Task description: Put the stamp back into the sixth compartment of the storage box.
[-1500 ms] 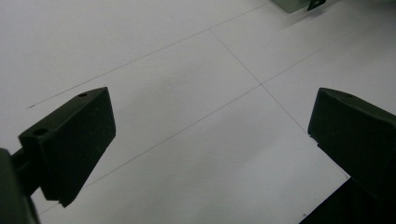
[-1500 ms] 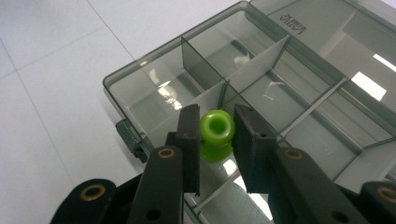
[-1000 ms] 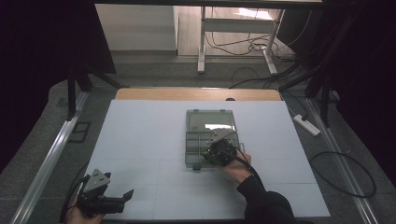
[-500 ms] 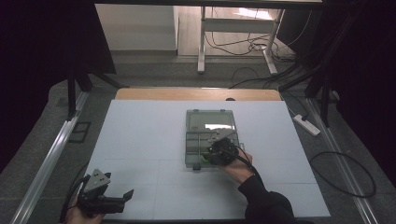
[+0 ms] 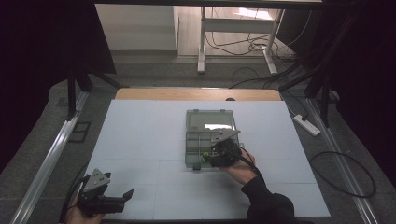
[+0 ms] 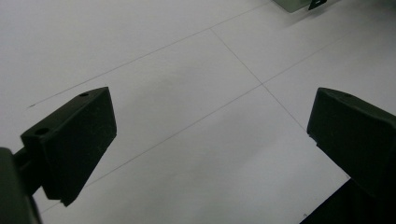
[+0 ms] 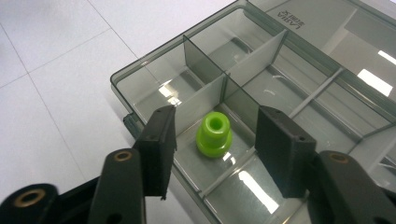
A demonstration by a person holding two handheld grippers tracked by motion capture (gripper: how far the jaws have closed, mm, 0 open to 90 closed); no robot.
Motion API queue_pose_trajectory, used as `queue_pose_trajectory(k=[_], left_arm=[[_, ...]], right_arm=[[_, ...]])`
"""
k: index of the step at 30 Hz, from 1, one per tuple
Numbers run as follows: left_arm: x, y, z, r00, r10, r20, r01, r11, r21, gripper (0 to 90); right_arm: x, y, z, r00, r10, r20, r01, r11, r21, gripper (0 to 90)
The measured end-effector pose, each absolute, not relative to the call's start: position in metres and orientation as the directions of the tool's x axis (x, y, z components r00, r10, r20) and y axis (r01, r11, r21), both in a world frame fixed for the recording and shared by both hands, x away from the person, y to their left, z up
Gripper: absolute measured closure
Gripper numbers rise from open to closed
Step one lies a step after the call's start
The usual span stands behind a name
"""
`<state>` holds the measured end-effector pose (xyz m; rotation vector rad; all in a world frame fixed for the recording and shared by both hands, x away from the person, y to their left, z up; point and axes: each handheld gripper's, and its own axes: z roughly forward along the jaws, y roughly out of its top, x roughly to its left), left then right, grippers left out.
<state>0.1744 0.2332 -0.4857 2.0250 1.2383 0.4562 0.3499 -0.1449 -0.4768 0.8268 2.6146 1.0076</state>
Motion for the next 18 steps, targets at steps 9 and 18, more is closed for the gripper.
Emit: queue_pose_trajectory(k=[9, 18], left_arm=[[0.174, 0.233, -0.486, 0.479, 0.876, -0.064, 0.625, -0.289, 0.725, 1.9], [0.174, 0.233, -0.486, 0.479, 0.875, -0.065, 0.625, -0.288, 0.725, 1.9]], right_arm=[[0.347, -0.153, -0.472, -0.811, 0.585, 0.001, 0.425, 0.588, 0.688, 33.2], [0.343, -0.158, -0.470, -0.810, 0.586, 0.004, 0.430, 0.590, 0.683, 25.4]])
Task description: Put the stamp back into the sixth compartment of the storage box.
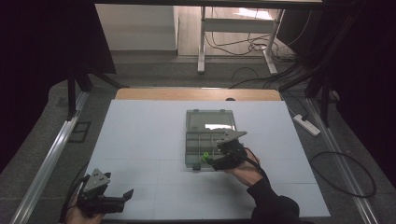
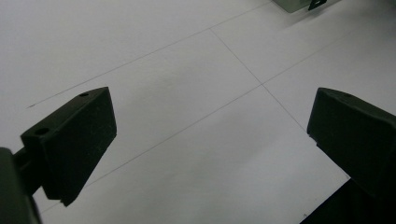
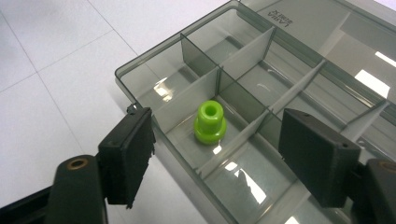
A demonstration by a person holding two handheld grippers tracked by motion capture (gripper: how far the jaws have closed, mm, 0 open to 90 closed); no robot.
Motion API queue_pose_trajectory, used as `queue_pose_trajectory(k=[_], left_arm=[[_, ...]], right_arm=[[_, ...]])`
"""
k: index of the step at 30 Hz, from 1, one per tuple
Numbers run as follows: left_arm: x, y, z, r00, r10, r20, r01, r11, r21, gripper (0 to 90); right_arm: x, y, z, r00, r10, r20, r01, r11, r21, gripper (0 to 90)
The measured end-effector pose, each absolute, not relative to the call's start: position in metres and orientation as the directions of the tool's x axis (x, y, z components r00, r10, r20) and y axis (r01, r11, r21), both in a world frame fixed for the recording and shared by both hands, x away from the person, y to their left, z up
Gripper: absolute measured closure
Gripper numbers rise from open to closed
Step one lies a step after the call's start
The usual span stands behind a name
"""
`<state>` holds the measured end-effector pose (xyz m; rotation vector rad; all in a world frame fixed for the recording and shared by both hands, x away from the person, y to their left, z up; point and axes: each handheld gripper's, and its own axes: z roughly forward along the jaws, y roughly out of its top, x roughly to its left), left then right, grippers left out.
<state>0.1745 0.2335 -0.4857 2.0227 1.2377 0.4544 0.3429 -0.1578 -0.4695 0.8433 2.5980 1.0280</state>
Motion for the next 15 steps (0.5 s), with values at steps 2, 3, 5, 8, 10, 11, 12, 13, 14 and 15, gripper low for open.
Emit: queue_pose_trajectory(k=[2, 3, 5, 8, 10, 11, 12, 13, 14, 15], left_arm=[[0.174, 0.234, -0.486, 0.479, 0.875, -0.065, 0.625, -0.288, 0.726, 1.9], [0.174, 0.234, -0.486, 0.479, 0.875, -0.065, 0.625, -0.288, 0.726, 1.9], [0.174, 0.233, -0.486, 0.479, 0.875, -0.065, 0.625, -0.288, 0.726, 1.9], [0.174, 0.234, -0.486, 0.479, 0.875, -0.066, 0.625, -0.287, 0.726, 1.9], [0.174, 0.234, -0.486, 0.479, 0.875, -0.066, 0.625, -0.287, 0.726, 1.9], [0.174, 0.234, -0.486, 0.478, 0.876, -0.067, 0.625, -0.287, 0.726, 1.9], [0.174, 0.234, -0.486, 0.478, 0.876, -0.067, 0.625, -0.286, 0.726, 1.9], [0.174, 0.234, -0.486, 0.479, 0.876, -0.067, 0.625, -0.287, 0.726, 1.9], [0.174, 0.234, -0.486, 0.478, 0.876, -0.067, 0.625, -0.286, 0.726, 1.9], [0.174, 0.234, -0.486, 0.479, 0.876, -0.067, 0.625, -0.287, 0.726, 1.9]], right_arm=[[0.341, -0.160, -0.468, -0.812, 0.584, 0.008, 0.430, 0.589, 0.684, 23.4], [0.341, -0.160, -0.468, -0.813, 0.583, 0.005, 0.426, 0.589, 0.687, 22.7], [0.340, -0.162, -0.467, -0.813, 0.582, 0.008, 0.426, 0.585, 0.691, 21.5], [0.338, -0.164, -0.465, -0.812, 0.583, 0.015, 0.429, 0.580, 0.692, 19.8], [0.337, -0.165, -0.464, -0.813, 0.582, 0.017, 0.430, 0.580, 0.692, 19.3], [0.337, -0.166, -0.464, -0.812, 0.583, 0.021, 0.433, 0.578, 0.691, 18.8], [0.336, -0.167, -0.464, -0.811, 0.585, 0.021, 0.434, 0.577, 0.691, 18.3], [0.336, -0.168, -0.464, -0.809, 0.587, 0.022, 0.438, 0.578, 0.689, 17.5], [0.336, -0.169, -0.463, -0.808, 0.588, 0.023, 0.440, 0.578, 0.687, 16.7], [0.335, -0.169, -0.463, -0.806, 0.591, 0.020, 0.441, 0.579, 0.686, 15.4]])
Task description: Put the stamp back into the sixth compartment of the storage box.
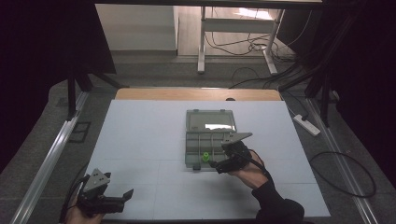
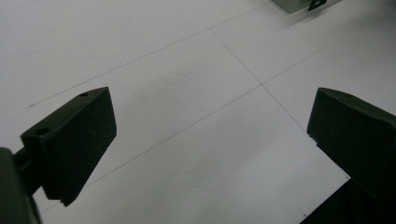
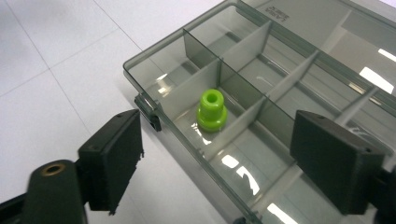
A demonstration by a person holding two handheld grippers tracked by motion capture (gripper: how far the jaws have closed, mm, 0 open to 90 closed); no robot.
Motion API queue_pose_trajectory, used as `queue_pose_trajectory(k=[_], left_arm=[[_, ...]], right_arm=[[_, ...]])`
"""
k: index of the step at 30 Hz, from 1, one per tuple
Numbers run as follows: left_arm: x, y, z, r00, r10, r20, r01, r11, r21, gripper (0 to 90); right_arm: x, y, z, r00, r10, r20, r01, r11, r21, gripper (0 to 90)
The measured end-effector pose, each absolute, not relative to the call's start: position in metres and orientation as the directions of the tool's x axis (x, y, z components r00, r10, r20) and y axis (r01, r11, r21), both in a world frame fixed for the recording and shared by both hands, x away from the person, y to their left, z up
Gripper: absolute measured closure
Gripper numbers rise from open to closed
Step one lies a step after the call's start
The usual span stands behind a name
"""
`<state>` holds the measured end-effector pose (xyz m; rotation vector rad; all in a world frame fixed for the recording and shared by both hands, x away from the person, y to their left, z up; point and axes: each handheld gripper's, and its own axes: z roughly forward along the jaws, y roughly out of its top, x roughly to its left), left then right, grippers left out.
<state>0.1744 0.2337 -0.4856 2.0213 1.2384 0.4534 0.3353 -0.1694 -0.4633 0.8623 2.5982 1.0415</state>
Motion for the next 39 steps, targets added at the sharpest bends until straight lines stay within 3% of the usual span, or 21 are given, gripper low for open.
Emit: queue_pose_trajectory(k=[39], left_arm=[[0.175, 0.233, -0.486, 0.476, 0.877, -0.066, 0.627, -0.286, 0.725, 1.9]], right_arm=[[0.304, -0.210, -0.453, -0.787, 0.616, 0.023, 0.456, 0.558, 0.693, 2.9]])
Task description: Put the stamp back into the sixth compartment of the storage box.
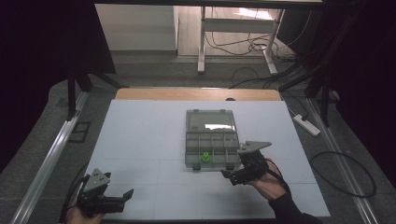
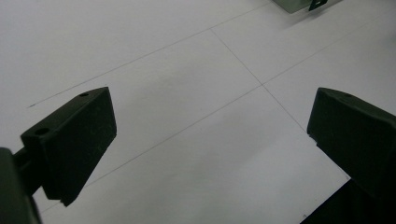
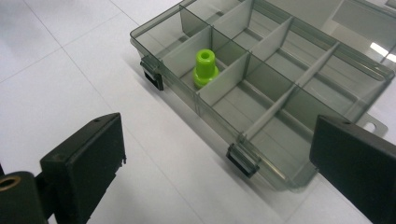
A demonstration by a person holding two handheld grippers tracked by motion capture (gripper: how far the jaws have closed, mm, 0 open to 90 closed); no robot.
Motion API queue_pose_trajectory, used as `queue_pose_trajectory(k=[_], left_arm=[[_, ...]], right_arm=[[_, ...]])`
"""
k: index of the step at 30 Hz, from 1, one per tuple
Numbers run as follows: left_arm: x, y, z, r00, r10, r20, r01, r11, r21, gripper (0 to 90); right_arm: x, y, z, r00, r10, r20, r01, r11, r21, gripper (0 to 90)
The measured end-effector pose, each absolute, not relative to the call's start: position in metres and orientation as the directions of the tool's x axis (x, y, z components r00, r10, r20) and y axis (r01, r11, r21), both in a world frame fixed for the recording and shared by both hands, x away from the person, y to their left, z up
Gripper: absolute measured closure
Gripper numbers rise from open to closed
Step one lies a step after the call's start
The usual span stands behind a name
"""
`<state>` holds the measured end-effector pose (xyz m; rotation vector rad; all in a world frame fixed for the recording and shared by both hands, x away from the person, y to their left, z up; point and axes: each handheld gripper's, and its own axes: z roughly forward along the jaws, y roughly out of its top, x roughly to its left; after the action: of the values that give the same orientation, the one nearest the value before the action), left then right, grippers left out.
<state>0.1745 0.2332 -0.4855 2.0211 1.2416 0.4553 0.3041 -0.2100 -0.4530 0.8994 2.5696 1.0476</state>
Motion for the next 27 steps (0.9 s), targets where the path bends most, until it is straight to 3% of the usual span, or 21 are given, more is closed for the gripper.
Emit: queue_pose_trajectory(k=[27], left_arm=[[0.175, 0.234, -0.485, 0.474, 0.878, -0.073, 0.627, -0.277, 0.728, 1.8]], right_arm=[[0.284, -0.256, -0.448, -0.747, 0.661, 0.069, 0.501, 0.491, 0.712, 0.0]])
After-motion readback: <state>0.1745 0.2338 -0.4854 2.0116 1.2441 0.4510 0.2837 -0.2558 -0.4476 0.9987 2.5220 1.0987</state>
